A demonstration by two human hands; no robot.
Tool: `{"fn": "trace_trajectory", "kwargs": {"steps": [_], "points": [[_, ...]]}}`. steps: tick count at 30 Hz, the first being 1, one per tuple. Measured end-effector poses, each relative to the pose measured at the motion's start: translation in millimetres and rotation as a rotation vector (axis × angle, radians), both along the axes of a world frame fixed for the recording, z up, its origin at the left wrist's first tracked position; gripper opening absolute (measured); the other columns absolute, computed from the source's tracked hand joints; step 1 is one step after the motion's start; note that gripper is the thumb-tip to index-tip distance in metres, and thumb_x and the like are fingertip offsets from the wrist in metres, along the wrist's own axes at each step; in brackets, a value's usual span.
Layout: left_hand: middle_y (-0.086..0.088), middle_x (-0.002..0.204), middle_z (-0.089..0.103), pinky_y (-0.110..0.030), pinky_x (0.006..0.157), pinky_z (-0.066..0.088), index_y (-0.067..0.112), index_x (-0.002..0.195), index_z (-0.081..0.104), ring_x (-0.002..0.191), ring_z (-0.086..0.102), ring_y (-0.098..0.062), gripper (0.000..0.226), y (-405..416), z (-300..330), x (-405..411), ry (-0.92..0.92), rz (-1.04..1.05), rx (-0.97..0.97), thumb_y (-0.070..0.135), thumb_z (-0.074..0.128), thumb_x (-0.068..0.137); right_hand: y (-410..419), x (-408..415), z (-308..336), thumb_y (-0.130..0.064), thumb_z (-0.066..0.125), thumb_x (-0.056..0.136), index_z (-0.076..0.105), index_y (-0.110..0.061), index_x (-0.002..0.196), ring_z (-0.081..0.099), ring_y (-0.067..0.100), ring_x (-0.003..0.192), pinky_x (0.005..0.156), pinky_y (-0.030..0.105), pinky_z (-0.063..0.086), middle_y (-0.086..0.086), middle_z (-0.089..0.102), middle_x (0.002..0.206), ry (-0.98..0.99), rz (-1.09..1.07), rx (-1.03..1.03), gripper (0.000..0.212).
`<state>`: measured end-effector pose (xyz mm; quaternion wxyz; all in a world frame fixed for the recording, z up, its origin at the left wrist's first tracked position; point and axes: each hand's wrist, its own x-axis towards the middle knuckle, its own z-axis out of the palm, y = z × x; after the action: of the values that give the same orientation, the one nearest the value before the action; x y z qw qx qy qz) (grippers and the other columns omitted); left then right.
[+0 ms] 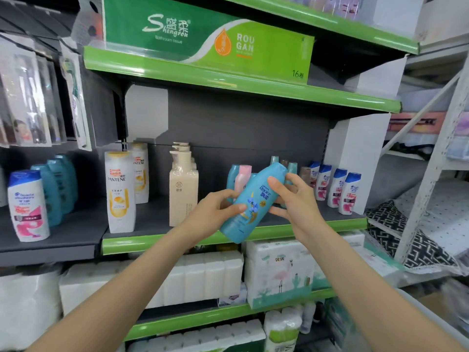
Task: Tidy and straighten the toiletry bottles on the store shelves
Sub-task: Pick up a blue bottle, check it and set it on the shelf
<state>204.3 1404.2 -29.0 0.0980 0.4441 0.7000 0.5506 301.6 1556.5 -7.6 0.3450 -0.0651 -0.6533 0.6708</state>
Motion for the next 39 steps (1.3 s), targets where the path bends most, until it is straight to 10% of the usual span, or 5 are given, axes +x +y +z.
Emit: {"fn": "trace_trajectory", "kwargs": {"steps": [8,14,23,30,39], "points": [[-0.003,0.098,0.070,-0.045,0.085,0.054,0.026,0.109,0.064,0.092,0.067,-0.018,0.033,44,11,-50,0.154,0.187,0.043,0.041,0.067,0.080,44,-45,13,-0.016,0.064,0.088,0.058,-0.010,0.109,0.069,0.022,0.094,0.064,0.029,0.058,0.011,0.068,0.107,0.069,0.058,-0.028,0.023],[0.003,0.101,0.066,-0.012,0.069,0.046,0.020,0.109,0.063,0.092,0.061,-0.009,0.025,89,34,-107,0.328,0.334,0.042,0.033,0.063,0.087,74,-103,20,-0.014,0.063,0.088,0.051,-0.008,0.109,0.067,0.021,0.096,0.073,0.035,0.060,0.006,0.064,0.104,0.212,-0.032,-0.077,0.025],[-0.017,0.134,0.047,-0.032,0.096,0.039,0.004,0.141,0.027,0.124,0.045,-0.029,0.070,143,49,-180,0.238,0.526,-0.005,0.035,0.060,0.089,115,-185,32,-0.011,0.061,0.089,0.049,-0.013,0.105,0.064,0.023,0.102,0.072,0.030,0.059,0.007,0.060,0.108,0.284,-0.051,-0.137,0.020],[-0.008,0.122,0.062,-0.018,0.080,0.037,0.009,0.119,0.060,0.110,0.056,-0.020,0.030,167,43,-224,0.219,0.562,-0.165,0.019,0.056,0.091,153,-235,37,-0.011,0.063,0.089,0.047,-0.015,0.107,0.062,0.021,0.106,0.081,0.036,0.057,0.007,0.061,0.111,0.305,-0.099,-0.212,0.024],[-0.002,0.120,0.065,-0.014,0.089,0.035,0.017,0.117,0.066,0.111,0.058,-0.018,0.027,176,42,-246,0.457,0.481,-0.467,0.017,0.053,0.093,202,-301,26,-0.013,0.075,0.077,0.055,-0.025,0.091,0.065,0.026,0.093,0.085,0.048,0.053,0.002,0.065,0.093,0.053,-0.226,0.280,0.027]]}}
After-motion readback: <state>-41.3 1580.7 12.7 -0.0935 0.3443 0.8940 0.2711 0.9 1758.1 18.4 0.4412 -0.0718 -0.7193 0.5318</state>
